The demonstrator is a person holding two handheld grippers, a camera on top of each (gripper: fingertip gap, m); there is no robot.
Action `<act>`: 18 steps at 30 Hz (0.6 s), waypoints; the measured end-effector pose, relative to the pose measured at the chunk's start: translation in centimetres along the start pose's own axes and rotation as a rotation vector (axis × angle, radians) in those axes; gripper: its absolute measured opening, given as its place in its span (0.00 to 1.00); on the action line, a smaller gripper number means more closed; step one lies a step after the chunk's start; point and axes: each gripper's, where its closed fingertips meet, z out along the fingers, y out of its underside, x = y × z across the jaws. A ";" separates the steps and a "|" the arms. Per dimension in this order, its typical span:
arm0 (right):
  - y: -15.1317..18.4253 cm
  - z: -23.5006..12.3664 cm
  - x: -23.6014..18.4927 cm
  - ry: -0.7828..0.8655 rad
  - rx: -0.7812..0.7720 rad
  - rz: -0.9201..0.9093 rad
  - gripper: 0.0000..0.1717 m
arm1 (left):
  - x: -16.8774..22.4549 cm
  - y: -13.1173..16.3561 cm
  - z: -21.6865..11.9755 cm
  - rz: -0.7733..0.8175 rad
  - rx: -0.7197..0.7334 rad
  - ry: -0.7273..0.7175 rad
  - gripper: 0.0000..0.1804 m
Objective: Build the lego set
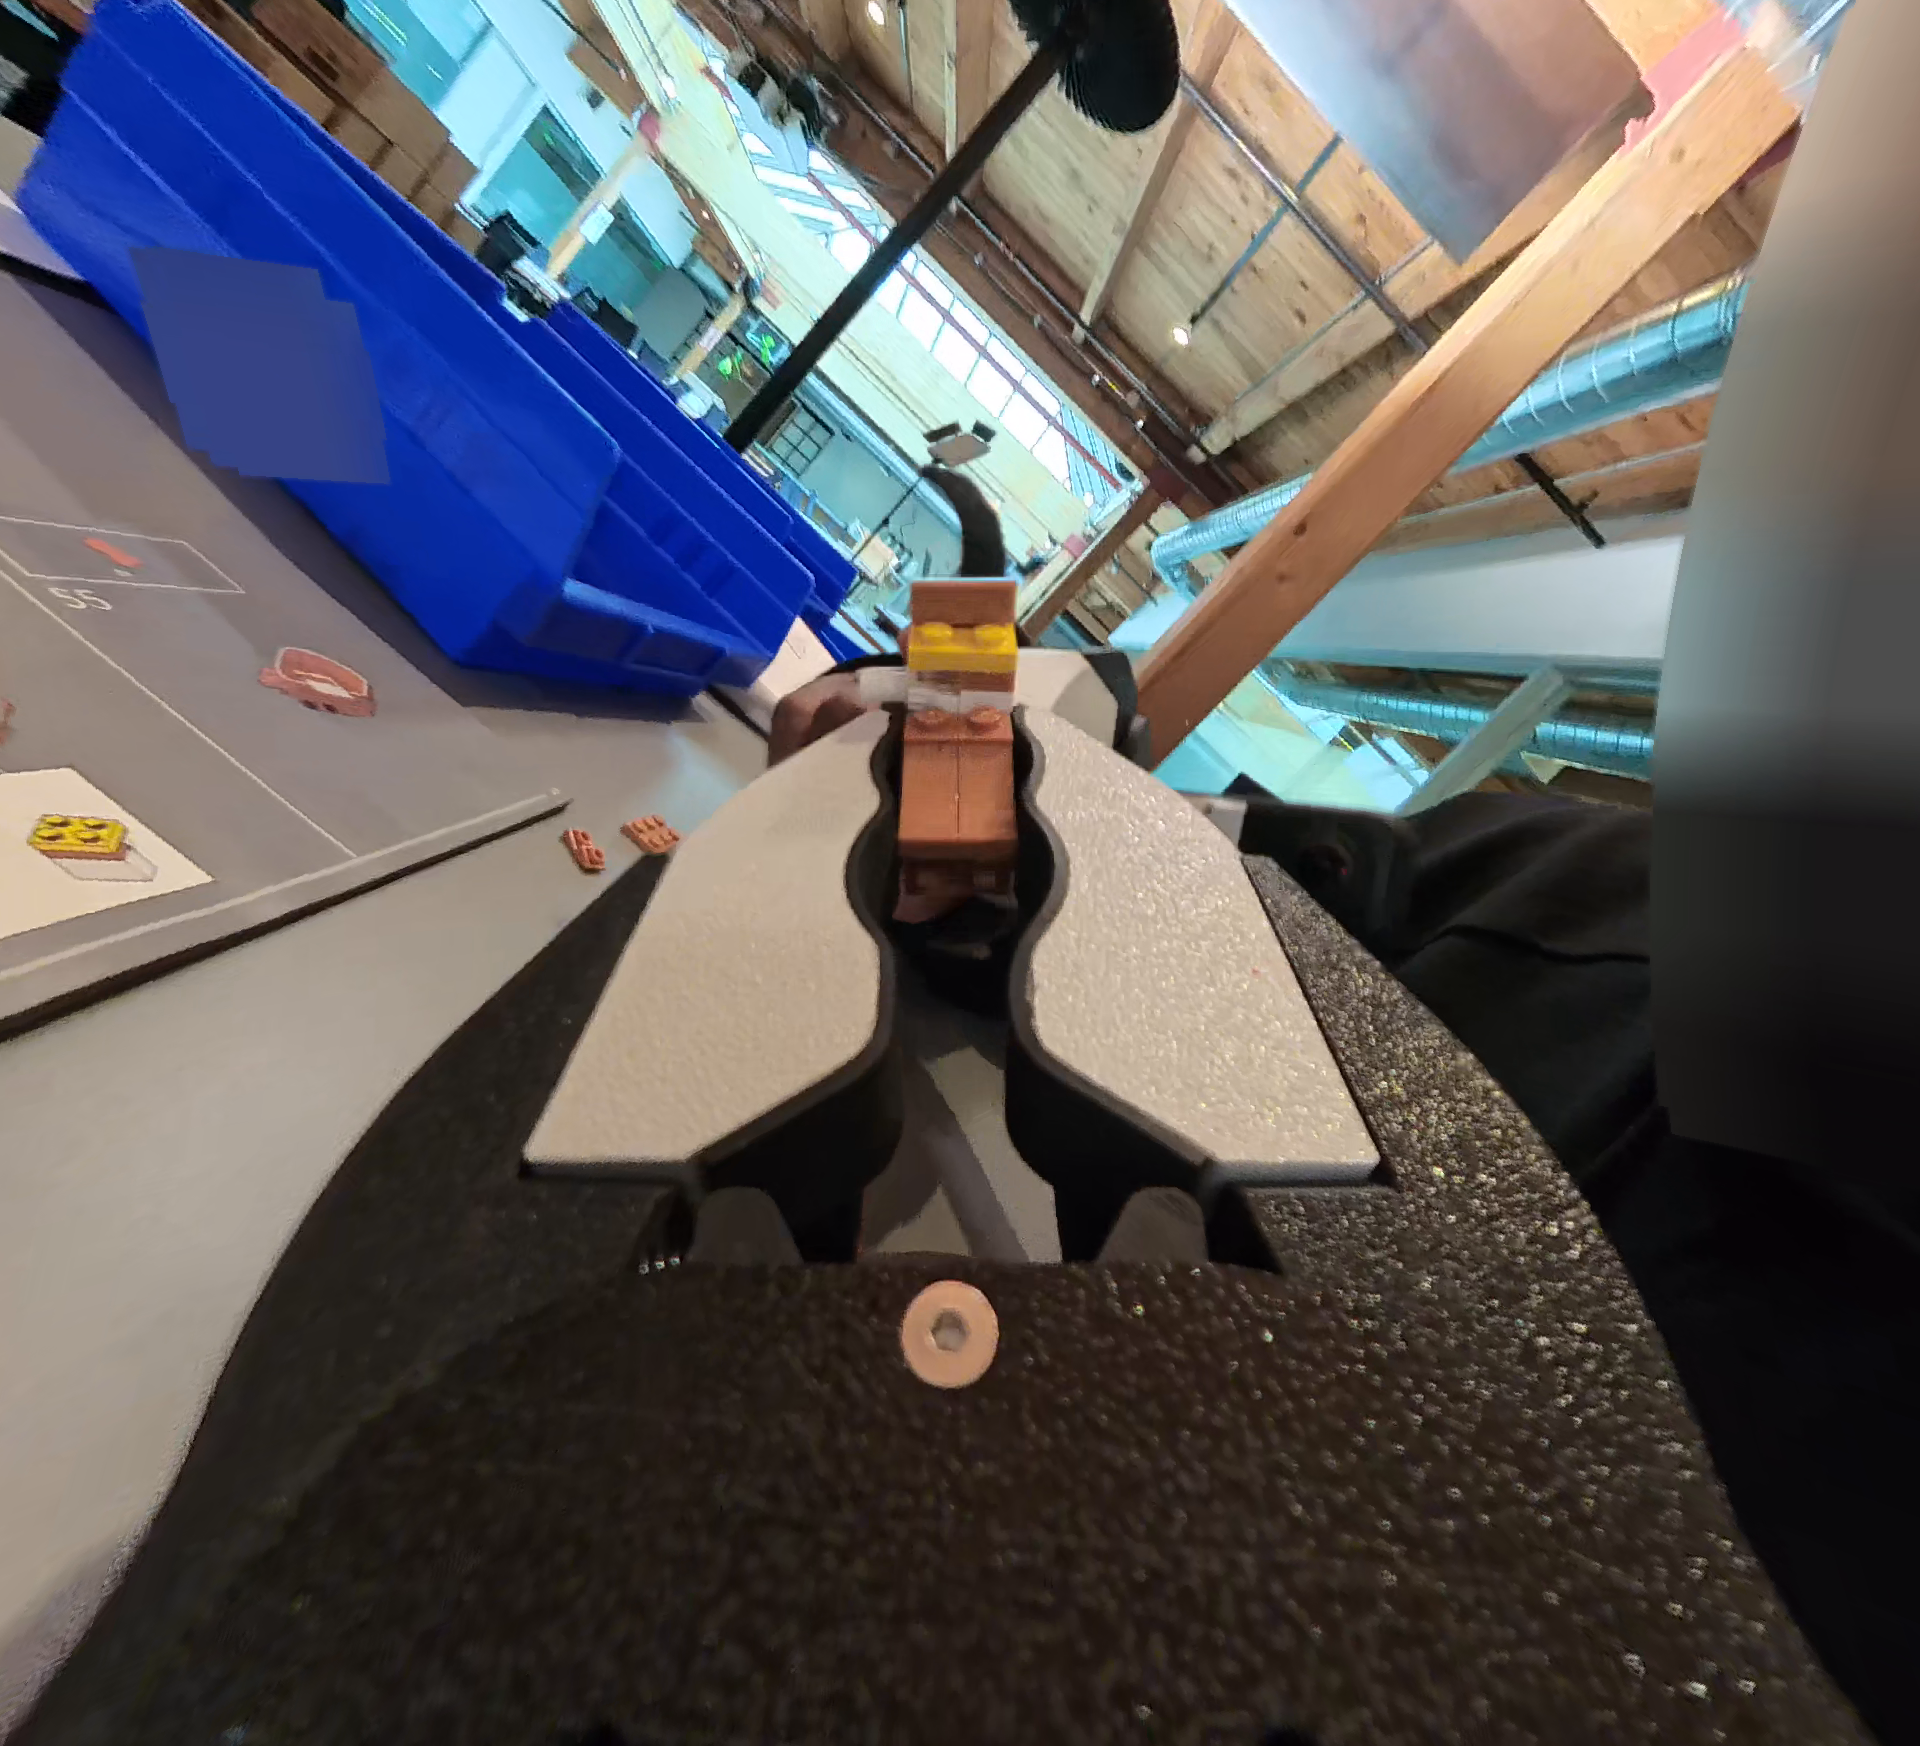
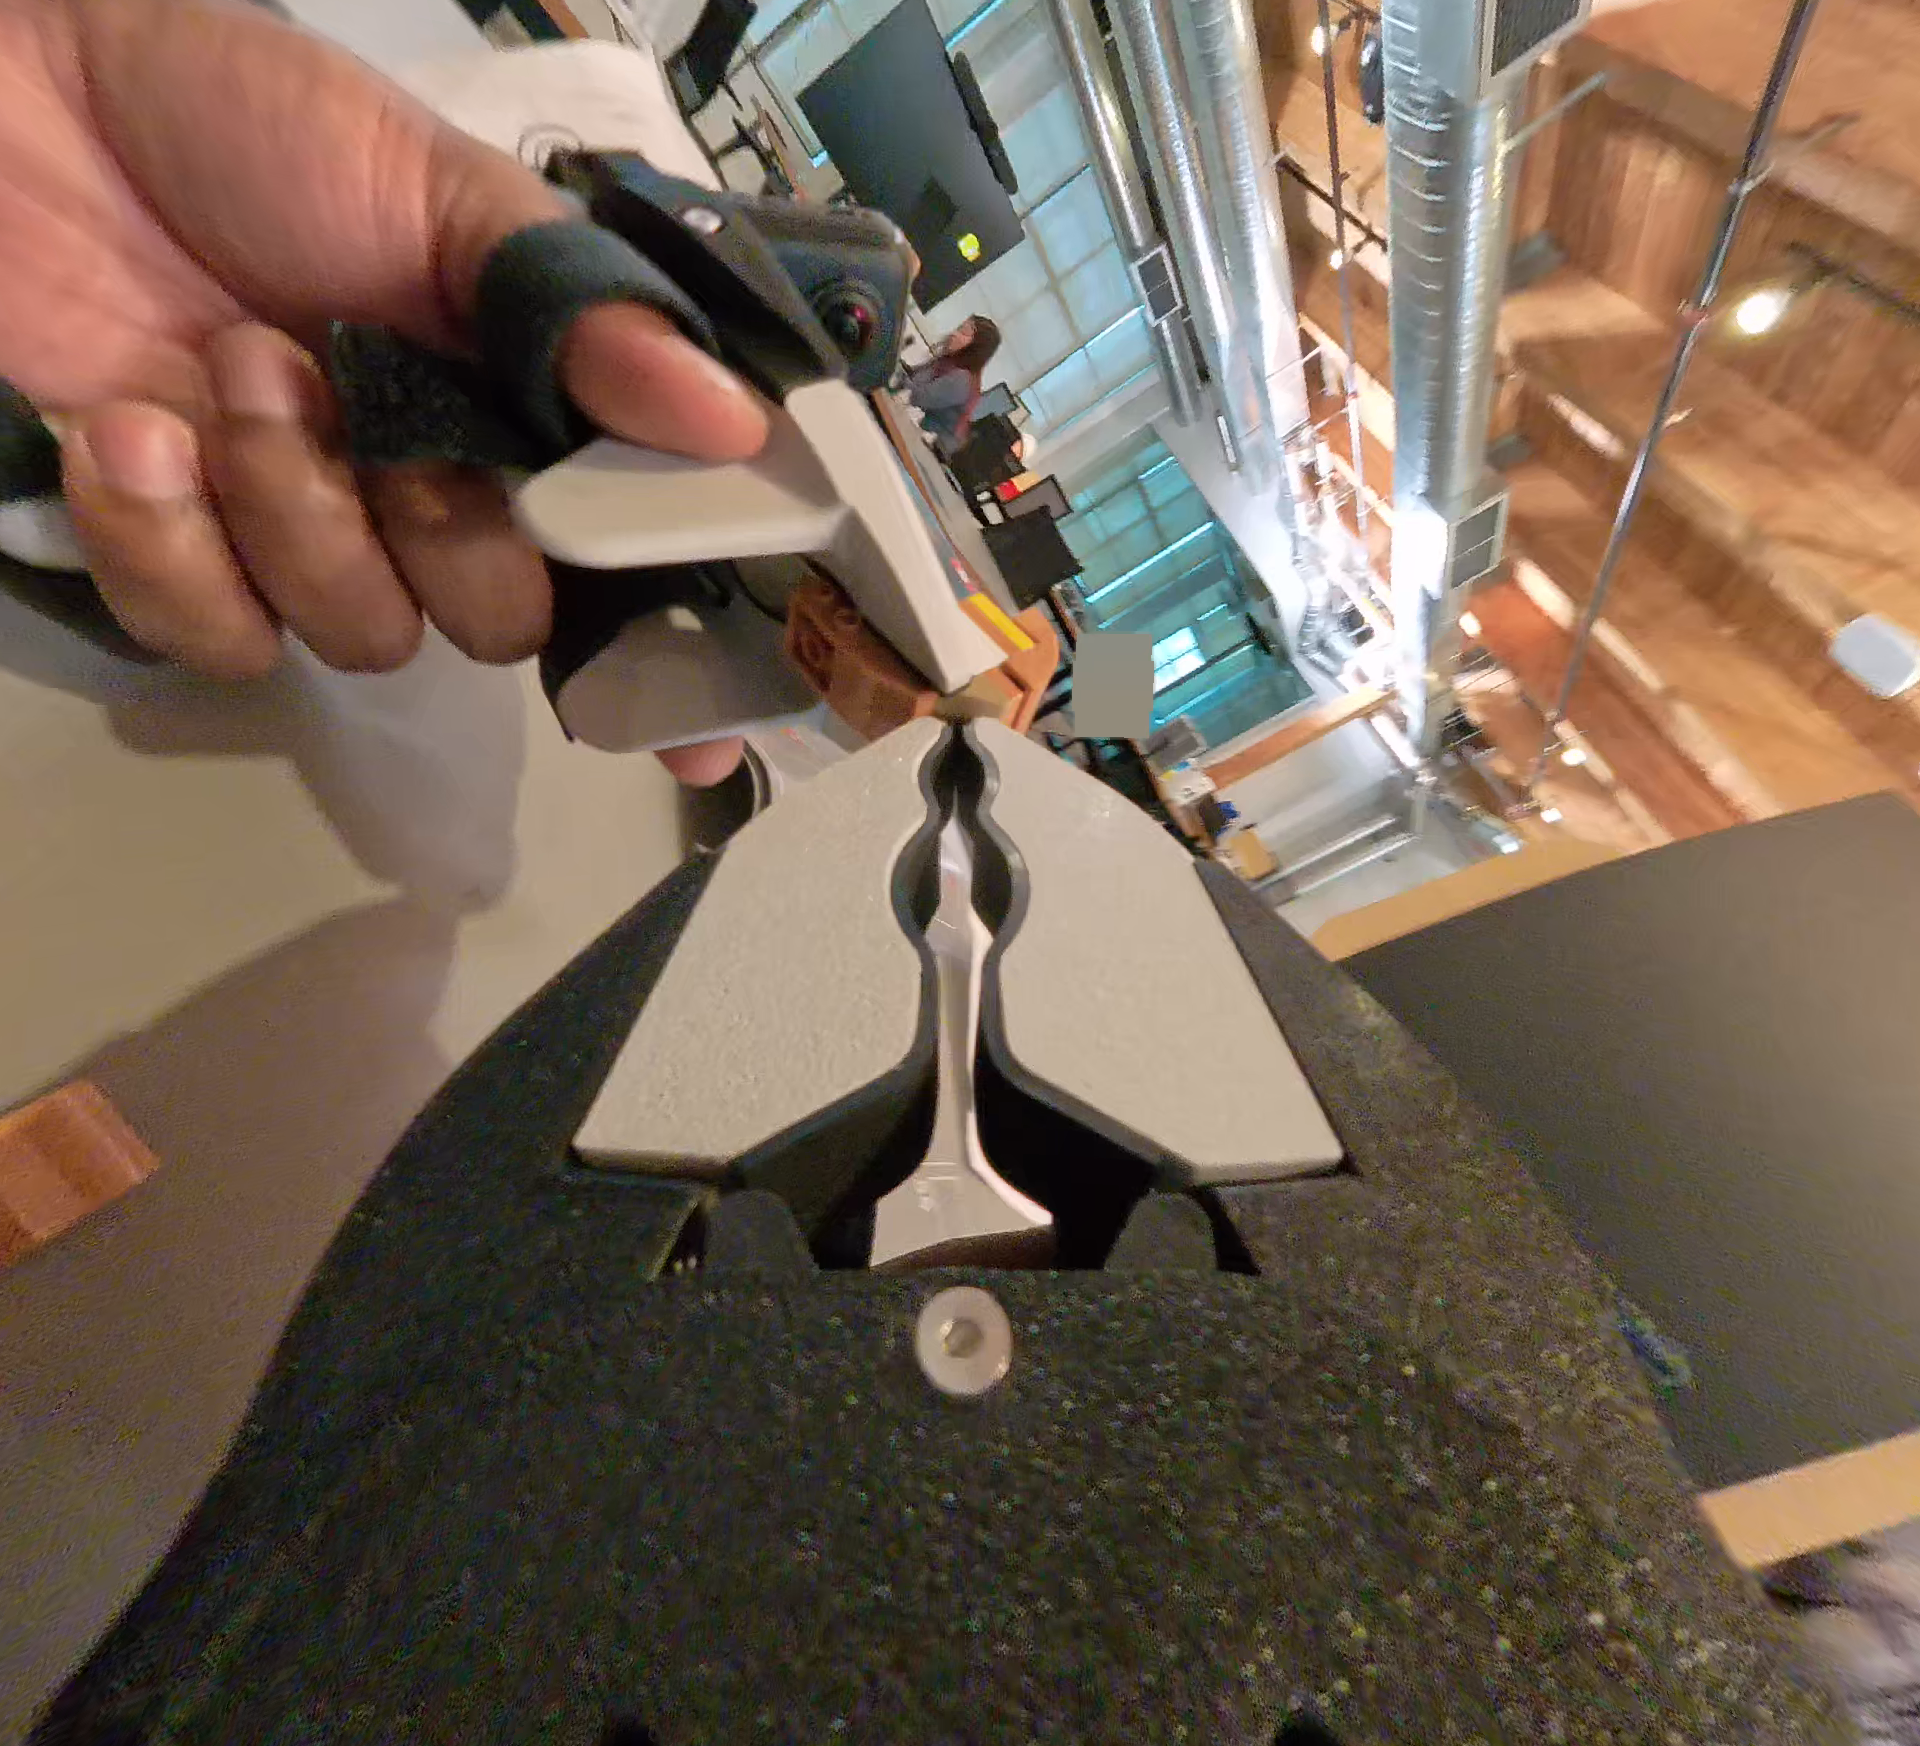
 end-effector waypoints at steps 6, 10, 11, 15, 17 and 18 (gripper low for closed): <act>0.1 0.2 -2.7 -0.090 -0.012 -0.117 0.00 | -0.8 -0.6 -0.6 0.074 -0.012 -0.060 0.10; 0.7 -0.4 -2.0 -0.102 0.021 -0.079 0.05 | -1.3 -0.1 -1.0 0.103 -0.108 -0.087 0.10; 0.8 -0.4 -1.6 -0.106 0.038 -0.032 0.10 | -1.2 0.3 -1.0 0.091 -0.142 -0.077 0.10; 0.3 -0.4 -1.0 -0.176 0.123 0.162 0.26 | -0.4 1.6 -0.8 0.029 -0.228 -0.005 0.09; 0.0 -0.4 -1.2 -0.197 0.147 0.178 0.30 | -0.1 2.3 -0.7 0.017 -0.264 0.018 0.09; -0.2 -0.5 -1.4 -0.204 0.152 0.167 0.31 | 0.1 2.6 -0.6 0.011 -0.284 0.029 0.09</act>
